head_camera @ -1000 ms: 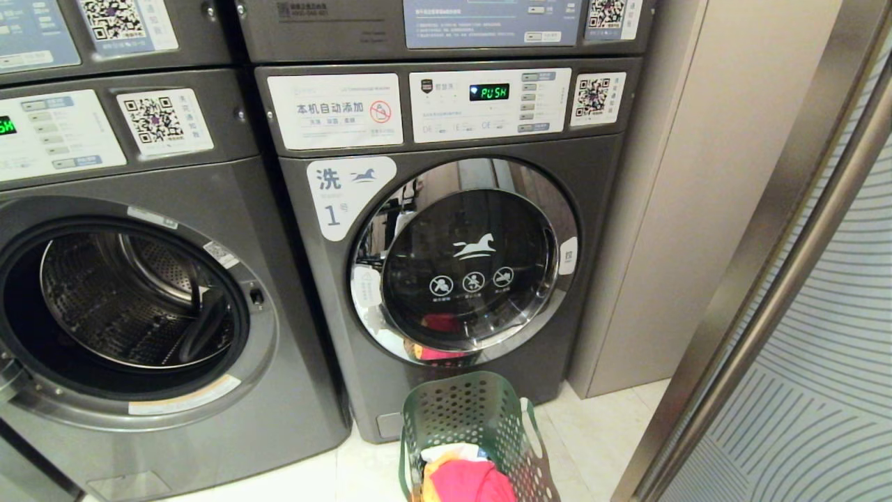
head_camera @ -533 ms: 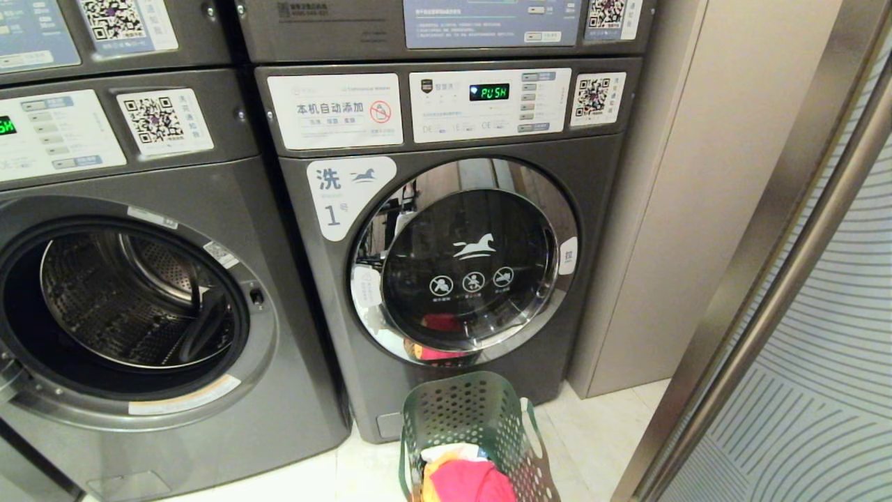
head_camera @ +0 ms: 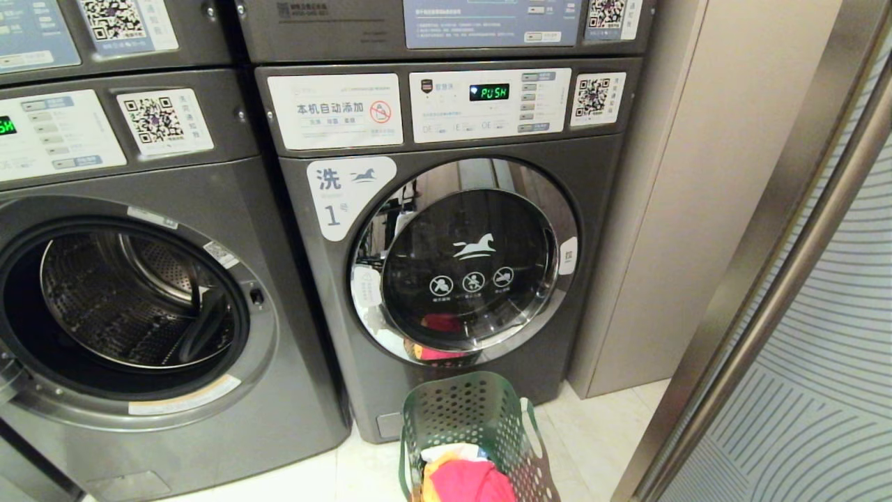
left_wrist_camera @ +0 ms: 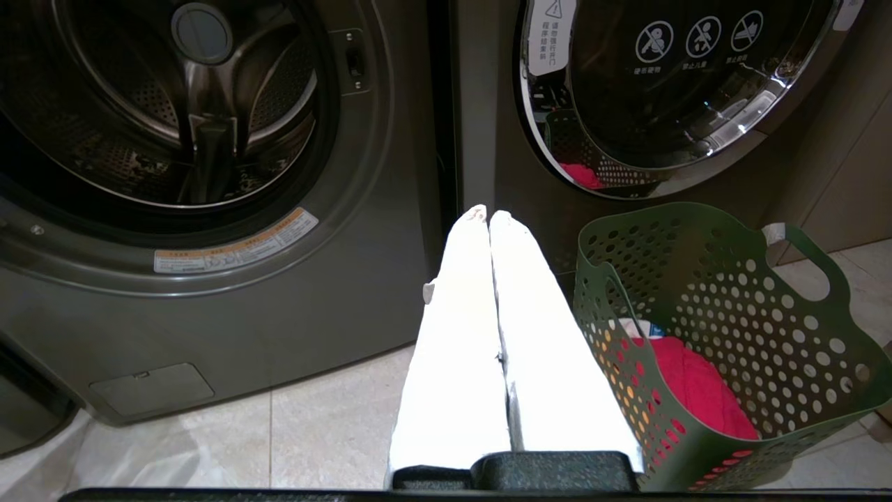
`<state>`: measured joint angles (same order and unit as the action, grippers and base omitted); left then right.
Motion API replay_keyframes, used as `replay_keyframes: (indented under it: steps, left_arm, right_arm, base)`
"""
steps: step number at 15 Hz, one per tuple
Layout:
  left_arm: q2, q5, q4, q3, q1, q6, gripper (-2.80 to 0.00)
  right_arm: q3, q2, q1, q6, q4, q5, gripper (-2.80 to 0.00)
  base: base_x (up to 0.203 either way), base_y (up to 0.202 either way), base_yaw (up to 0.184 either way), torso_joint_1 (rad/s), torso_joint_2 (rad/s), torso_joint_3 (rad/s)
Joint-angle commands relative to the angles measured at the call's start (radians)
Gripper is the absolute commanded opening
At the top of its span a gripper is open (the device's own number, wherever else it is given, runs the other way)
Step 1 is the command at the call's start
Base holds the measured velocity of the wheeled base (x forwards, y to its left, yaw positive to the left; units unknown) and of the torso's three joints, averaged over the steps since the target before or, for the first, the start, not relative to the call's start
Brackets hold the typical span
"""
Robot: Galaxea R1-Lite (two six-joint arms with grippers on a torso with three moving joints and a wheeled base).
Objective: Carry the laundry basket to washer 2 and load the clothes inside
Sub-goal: Open the lid of the washing machine
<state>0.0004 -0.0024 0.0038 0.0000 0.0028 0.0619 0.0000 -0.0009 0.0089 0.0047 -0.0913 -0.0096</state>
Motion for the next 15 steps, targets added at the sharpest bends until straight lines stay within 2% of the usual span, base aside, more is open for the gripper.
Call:
replay_keyframes:
  steps: [1,12,15]
  left_arm:
    - [0.000,-0.001,-0.001,0.002,0.000,0.001,-2.80]
    - [0.000,-0.002,-0.001,0.002,0.000,0.006,-2.80]
    - [0.001,-0.002,-0.001,0.002,0.000,0.003,-2.80]
  right_arm:
    - [0.034,0.001,0.000,0.002,-0.001,0.000,-2.80]
    - [0.034,0.001,0.000,0.000,-0.001,-0.003,-2.80]
    - [0.034,0.001,0.000,0.001,-0.001,-0.001,-2.80]
  base:
    - [0.000,0.000,0.000,0.000,0.00,0.000]
    - [0.000,0.000,0.000,0.000,0.00,0.000]
    - [0.003,-0.005,0.143,0.002,0.00,0.000]
